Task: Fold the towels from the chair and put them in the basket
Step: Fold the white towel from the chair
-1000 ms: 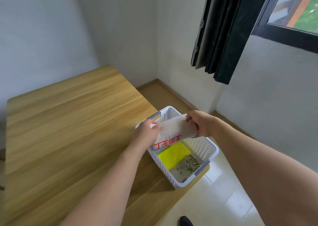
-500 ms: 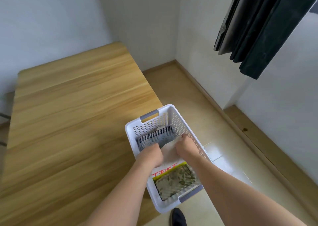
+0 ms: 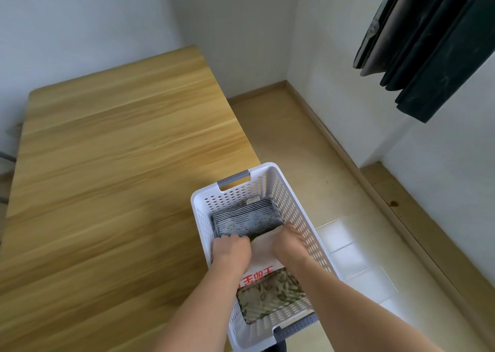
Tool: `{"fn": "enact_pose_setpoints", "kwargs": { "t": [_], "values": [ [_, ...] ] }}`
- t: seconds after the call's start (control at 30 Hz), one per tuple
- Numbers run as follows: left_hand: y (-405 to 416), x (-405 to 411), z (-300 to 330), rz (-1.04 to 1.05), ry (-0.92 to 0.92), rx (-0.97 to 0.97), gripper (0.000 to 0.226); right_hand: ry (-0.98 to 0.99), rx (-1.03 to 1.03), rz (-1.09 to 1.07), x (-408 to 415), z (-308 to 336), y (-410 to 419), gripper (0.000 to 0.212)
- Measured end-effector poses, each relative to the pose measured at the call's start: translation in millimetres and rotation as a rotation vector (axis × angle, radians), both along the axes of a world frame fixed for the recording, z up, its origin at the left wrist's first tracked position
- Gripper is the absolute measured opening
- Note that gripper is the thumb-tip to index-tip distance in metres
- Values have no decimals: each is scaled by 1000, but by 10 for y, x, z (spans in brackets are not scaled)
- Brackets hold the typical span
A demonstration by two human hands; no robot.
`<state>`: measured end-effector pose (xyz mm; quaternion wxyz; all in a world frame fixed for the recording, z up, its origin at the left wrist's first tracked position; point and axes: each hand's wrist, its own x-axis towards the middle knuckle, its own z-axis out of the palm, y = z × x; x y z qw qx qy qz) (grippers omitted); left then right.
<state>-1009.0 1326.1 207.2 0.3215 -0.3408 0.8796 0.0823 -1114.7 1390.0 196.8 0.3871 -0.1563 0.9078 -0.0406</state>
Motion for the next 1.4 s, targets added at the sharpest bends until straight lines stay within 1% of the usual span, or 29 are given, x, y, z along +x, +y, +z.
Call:
{"fn": "enact_pose_setpoints", "kwargs": {
  "t": [0.1, 0.17, 0.3, 0.37, 0.47, 0.53, 0.63, 0.7, 0.8, 1.0, 1.07, 1.2, 1.3, 1.4],
  "values": [
    [-11, -15, -38, -10, 0, -10, 39, -34, -43, 68, -6, -81, 17, 51],
    [-12, -8, -48, -18, 6, -19, 39, 4, 5, 131, -29, -105, 31, 53],
    [-40, -12, -14, -46, 7, -35, 37, 77, 9, 267, 8, -73, 82, 43],
    [-43, -15, 16, -55, 8, -45, 36, 165, 20, 377, 51, -34, 98, 42],
    [-31, -4, 76, -61, 1, -57, 36, 247, -109, 485, 97, 4, 107, 48],
    [-26, -7, 115, -80, -3, -72, 34, 248, -188, 516, 82, 38, 127, 55],
    [-19, -3, 182, -120, 9, -76, 32, 225, -243, 505, 40, 133, 167, 53],
    [-35, 23, 239, -150, 70, -79, 31, 200, -289, 474, 9, 205, 198, 45],
    [-87, 120, 368, -199, 255, -126, 29, 251, -398, 456, -45, 303, 225, 37],
    [-248, 476, 621, -263, 652, -297, 20, 258, -727, 332, -22, 689, 137, 47],
    [-299, 657, 686, -231, 747, -370, 24, 292, -788, 324, 55, 858, 72, 47],
    [-463, 1042, 878, -169, 835, -455, 29, 357, -861, 306, 346, 1149, -35, 48],
    [-616, 1339, 1088, -124, 830, -448, 39, 418, -879, 312, 713, 1328, -124, 48],
    [-778, 1734, 1250, -131, 838, -435, 43, 496, -878, 333, 1177, 1470, -218, 47]
  ]
}}
